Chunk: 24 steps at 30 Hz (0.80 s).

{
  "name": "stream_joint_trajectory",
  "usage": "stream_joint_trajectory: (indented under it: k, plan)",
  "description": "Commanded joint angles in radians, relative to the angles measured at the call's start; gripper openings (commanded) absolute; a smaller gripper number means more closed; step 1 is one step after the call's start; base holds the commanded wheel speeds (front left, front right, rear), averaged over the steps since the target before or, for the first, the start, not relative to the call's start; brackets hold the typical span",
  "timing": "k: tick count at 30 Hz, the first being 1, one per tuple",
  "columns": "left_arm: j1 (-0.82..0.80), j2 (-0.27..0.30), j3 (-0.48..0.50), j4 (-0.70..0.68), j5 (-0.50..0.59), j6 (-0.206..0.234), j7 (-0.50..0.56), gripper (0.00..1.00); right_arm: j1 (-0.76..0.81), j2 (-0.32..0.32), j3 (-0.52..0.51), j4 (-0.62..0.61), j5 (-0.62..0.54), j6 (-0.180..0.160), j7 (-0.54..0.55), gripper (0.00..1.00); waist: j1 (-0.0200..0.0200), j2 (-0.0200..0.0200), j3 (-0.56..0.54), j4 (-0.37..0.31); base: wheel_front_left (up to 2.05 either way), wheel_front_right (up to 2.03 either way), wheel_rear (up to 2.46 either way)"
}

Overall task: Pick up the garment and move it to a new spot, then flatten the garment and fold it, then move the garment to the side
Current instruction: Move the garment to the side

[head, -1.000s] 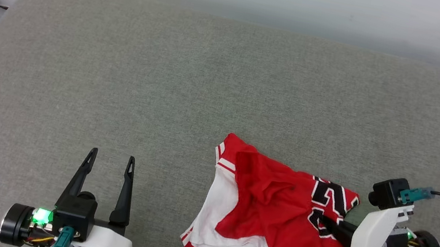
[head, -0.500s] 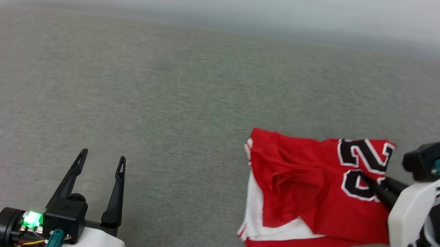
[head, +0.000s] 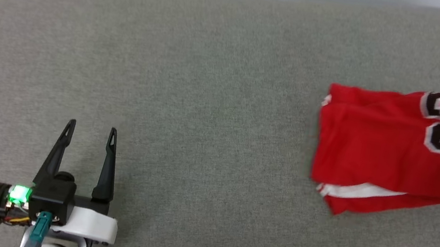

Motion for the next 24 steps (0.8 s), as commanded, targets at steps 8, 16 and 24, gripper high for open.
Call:
stream_joint_trajectory:
  k: [8, 16, 24]
  plan:
    - [-0.071, 0.028, -0.002, -0.053, 0.017, -0.009, -0.002, 1.0, -0.064, -0.072, -0.122, 0.155, -0.039, -0.001, 0.036, 0.0, -0.0001, 0.0, 0.148, -0.004, 0.0, 0.0, 0.0]
    - [-0.132, 0.034, -0.02, -0.084, 0.026, -0.012, -0.002, 1.0, -0.104, -0.084, -0.272, 0.362, -0.09, -0.001, 0.0, 0.0, -0.0001, 0.0, 0.244, 0.026, 0.0, 0.0, 0.0]
    - [-0.167, 0.034, -0.038, -0.094, 0.027, -0.002, -0.002, 1.0, -0.155, -0.049, -0.41, 0.522, -0.182, -0.001, -0.036, 0.0, -0.0001, 0.0, 0.294, 0.055, 0.0, 0.0, 0.0]
